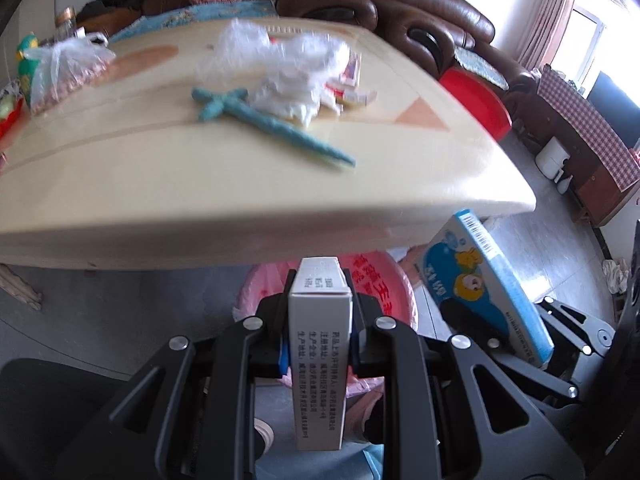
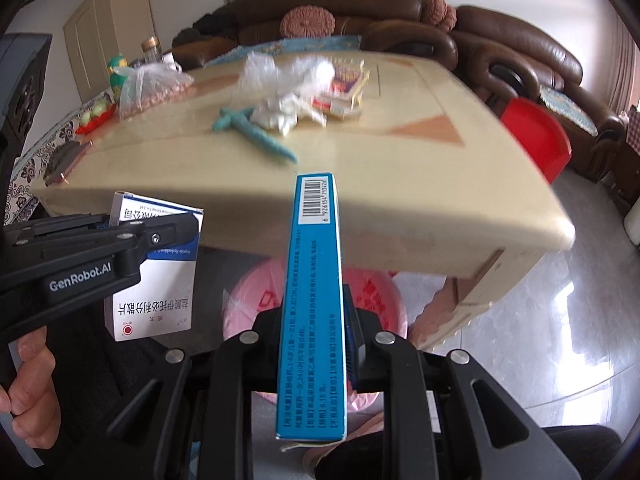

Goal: Collect trash
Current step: 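Lift both boxes and carry them down toward the pink trash bin, then open both grippers over the bin to drop the boxes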

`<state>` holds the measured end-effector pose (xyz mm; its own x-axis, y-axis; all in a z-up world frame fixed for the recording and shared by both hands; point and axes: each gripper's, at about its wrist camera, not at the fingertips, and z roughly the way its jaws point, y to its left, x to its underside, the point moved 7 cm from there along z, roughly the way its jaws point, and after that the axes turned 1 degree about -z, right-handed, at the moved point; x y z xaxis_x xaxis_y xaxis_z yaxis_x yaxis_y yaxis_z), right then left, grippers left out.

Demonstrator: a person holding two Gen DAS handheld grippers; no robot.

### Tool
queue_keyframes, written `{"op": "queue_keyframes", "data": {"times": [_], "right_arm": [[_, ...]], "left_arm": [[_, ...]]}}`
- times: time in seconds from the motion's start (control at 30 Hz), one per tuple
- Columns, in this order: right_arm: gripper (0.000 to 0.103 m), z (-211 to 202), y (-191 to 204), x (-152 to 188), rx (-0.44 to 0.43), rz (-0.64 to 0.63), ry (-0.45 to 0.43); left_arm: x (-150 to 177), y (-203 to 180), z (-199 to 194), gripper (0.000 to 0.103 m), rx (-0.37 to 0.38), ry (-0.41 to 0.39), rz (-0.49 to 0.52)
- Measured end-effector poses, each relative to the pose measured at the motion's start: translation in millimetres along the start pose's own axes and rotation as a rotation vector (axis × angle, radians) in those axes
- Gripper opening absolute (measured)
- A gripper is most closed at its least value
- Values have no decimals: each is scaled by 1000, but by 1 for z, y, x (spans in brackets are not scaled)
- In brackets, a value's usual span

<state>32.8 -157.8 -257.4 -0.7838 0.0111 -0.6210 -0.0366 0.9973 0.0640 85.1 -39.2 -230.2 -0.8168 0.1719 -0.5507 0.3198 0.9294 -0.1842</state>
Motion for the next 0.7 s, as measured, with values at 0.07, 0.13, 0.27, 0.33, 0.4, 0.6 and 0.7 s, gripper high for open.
{"op": "queue_keyframes", "data": {"times": [0.07,0.13,0.27,0.33,0.4,0.6,0.7], "right_arm": [[22,14,-1,9,-3,4,36],[22,26,-3,17,-8,9,69],[22,54,-9,31,-27,36,140],[22,69,-12,37,-36,53,174],[22,84,-15,39,-38,61,198],[22,120,-20,50,-26,56,255],[22,136,-20,55,-13,37,270]], "left_arm": [[6,0,11,21,8,22,-11],[14,2,26,21,17,53,-23],[22,7,49,21,35,99,-53],[22,10,61,21,33,113,-67],[23,12,74,21,27,131,-76],[29,12,107,21,21,176,-88],[33,12,120,21,8,189,-74]]}}
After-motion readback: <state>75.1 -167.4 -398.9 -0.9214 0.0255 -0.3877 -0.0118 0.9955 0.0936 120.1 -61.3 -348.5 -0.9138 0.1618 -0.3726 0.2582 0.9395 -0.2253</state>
